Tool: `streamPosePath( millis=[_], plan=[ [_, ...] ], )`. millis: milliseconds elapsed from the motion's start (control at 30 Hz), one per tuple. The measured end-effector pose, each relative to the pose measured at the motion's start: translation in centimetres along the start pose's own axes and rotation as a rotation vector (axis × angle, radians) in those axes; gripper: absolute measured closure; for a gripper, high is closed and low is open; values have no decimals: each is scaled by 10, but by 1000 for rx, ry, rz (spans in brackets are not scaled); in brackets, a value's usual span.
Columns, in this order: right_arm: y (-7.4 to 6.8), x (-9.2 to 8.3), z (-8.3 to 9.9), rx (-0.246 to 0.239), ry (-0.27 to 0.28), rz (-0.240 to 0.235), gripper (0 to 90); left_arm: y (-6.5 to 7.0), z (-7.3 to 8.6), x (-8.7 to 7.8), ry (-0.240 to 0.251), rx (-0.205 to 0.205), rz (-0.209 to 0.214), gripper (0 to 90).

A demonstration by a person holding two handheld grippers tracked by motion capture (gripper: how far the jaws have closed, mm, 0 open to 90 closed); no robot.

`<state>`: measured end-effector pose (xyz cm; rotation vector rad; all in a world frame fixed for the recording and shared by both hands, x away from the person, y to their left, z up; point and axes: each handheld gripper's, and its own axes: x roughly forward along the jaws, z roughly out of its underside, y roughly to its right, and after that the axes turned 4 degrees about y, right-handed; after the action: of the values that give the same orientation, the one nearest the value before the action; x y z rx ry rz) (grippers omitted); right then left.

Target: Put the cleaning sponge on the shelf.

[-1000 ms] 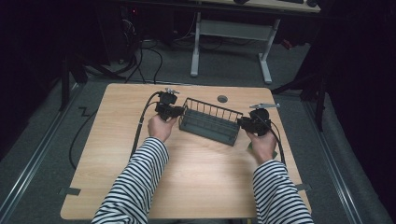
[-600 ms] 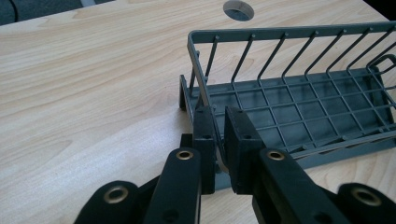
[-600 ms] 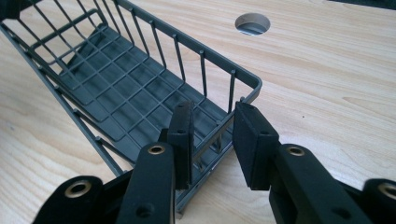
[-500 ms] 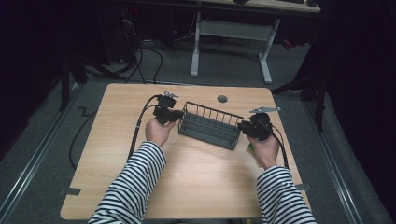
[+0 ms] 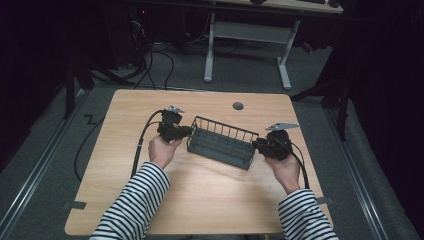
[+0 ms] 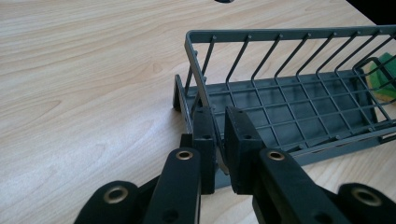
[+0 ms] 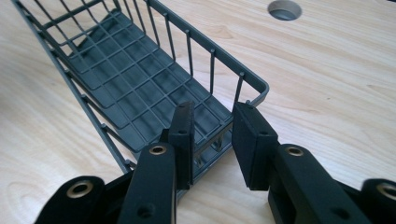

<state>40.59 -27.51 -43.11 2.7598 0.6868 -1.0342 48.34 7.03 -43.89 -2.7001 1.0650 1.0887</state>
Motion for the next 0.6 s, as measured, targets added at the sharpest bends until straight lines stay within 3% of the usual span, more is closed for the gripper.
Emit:
streamPosePath(
  millis=[200, 333, 500, 600],
  plan=[
    [-8, -8, 8, -12, 8, -25, 700, 5, 8, -10, -7, 20, -2, 830],
    [-10, -12, 13, -3, 19, -46, 699, 6, 13, -15, -4, 12, 11, 829],
    [-15, -14, 14, -27, 15, -41, 696, 8, 15, -17, -5, 26, -4, 828],
    [-15, -15, 16, -24, 19, -48, 678, 7, 16, -17, 5, 13, 6, 824]
  ],
)
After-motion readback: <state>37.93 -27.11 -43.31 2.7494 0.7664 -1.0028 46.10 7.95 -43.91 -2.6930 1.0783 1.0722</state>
